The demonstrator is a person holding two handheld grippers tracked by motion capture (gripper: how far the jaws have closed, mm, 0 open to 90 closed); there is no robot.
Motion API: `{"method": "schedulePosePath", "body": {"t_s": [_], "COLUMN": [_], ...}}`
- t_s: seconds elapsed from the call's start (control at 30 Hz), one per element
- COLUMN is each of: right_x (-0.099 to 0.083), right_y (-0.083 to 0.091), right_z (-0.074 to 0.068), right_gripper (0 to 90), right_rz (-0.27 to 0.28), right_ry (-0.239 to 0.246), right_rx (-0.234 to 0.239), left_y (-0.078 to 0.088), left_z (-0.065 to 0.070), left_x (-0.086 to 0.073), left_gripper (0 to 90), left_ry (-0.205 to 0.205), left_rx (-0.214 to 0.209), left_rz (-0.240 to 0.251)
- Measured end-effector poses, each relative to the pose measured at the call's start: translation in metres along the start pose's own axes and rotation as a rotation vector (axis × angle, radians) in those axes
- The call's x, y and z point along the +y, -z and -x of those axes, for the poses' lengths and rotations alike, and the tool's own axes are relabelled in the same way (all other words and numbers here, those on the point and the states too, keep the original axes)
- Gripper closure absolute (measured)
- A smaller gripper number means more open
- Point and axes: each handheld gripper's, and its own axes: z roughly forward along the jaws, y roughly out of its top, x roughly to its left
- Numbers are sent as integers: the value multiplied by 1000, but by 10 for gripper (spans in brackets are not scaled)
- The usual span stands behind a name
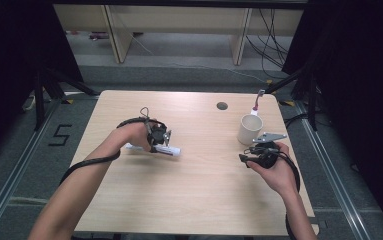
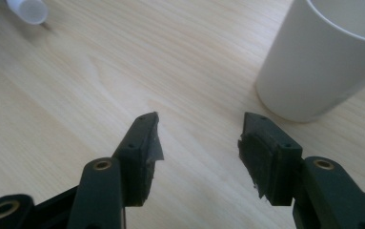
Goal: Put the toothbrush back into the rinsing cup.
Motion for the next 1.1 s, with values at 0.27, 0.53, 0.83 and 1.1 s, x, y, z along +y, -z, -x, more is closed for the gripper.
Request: {"method": "schedulePosePath", "body": {"t_s": [0.27, 0.53, 0.83, 1.1], "right_x": [5, 20, 31, 37], "right_y": [-5, -21, -47, -62], "right_z": [-21, -60, -94, -112], "right_gripper": [464, 426, 390, 379], "right_rz": [40, 183, 215, 199], "right_ry": [143, 302, 366, 388], "right_rx": [132, 284, 379, 425], "left_y": [19, 33, 37, 39], "left_z": [19, 39, 47, 49], "left_x": [8, 25, 38, 47], "left_gripper": [756, 756, 757, 757], "left_ry": [2, -18, -46, -54], "left_rx": [-2, -11, -24, -40], "left_rz": [26, 62, 81, 104]}}
